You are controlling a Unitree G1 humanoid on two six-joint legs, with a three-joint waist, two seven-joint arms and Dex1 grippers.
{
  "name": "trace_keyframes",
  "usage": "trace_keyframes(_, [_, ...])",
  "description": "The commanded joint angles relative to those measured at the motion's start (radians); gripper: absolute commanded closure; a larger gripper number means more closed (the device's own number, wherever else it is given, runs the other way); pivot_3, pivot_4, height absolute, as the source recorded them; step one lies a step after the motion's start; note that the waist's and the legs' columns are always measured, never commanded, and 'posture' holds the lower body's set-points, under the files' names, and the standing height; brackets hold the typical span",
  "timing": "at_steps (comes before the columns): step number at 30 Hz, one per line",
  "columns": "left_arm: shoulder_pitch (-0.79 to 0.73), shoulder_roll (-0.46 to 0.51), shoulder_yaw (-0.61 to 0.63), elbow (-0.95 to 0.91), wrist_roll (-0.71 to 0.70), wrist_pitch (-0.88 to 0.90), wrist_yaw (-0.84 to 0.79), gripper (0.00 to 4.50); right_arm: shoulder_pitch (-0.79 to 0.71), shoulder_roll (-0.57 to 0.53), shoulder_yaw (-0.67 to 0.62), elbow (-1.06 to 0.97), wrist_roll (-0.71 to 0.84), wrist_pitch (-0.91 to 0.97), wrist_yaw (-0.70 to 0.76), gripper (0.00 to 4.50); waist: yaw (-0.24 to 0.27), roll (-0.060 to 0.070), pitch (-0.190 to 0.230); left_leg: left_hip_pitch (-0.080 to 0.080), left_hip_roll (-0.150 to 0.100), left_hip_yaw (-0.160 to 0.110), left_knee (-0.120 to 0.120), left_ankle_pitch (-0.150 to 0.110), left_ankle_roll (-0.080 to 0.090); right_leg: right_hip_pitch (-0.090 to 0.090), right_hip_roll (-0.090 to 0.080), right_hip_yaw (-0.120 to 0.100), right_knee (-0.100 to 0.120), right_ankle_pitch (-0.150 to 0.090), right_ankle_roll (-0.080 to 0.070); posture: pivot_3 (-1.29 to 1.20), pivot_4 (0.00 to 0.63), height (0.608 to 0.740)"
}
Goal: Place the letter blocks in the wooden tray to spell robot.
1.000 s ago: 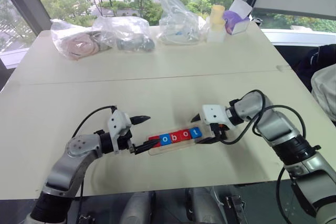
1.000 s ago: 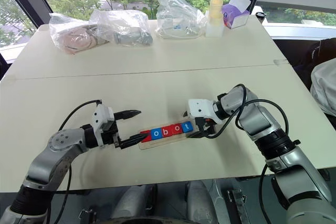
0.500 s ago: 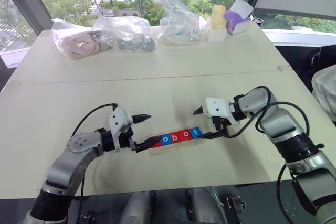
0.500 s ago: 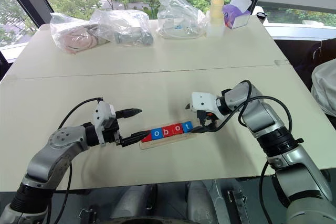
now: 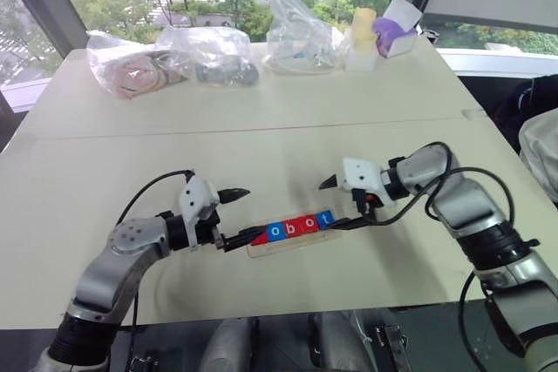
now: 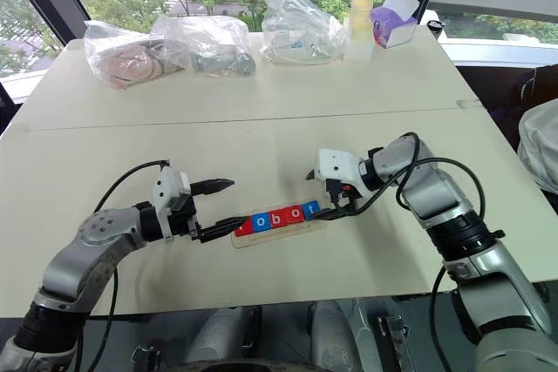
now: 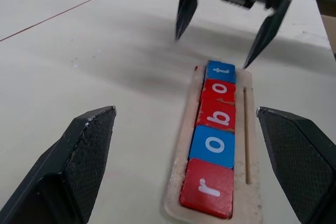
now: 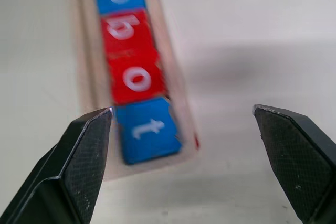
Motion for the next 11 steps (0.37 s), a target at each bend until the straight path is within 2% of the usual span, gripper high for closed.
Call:
trace_keyframes(1, [0.027, 0.026, 0.035, -0.040, -0.019, 0.004, -0.014, 0.00, 0.032, -0.052, -0.066, -0.106, 0.072, 0.081, 0.009, 0.09, -0.001, 0.000, 0.000, 0.000, 0.000, 0.000, 0.000, 0.000, 0.000, 0.000, 0.000, 0.000, 0.000, 0.000, 0.000, 0.00, 0.150, 0.740])
trace_keyframes(6, [0.125, 0.103, 0.078, -0.074, -0.008, -0.011, -0.050, 0.00, 0.184, -0.132, -0.156, -0.271, 0.183, 0.220, -0.015, 0.09, 0.000, 0.000, 0.000, 0.000, 0.000, 0.000, 0.000, 0.000, 0.000, 0.000, -0.001, 0.000, 0.000, -0.001, -0.002, 0.00, 0.150, 0.740])
trace_keyframes(11, [0.154, 0.120, 0.106, -0.086, -0.037, -0.002, -0.059, 0.00, 0.261, -0.142, -0.186, -0.349, 0.233, 0.274, -0.077, 0.09, 0.000, 0.000, 0.000, 0.000, 0.000, 0.000, 0.000, 0.000, 0.000, -0.001, -0.003, 0.000, 0.000, -0.001, -0.003, 0.00, 0.150, 0.740])
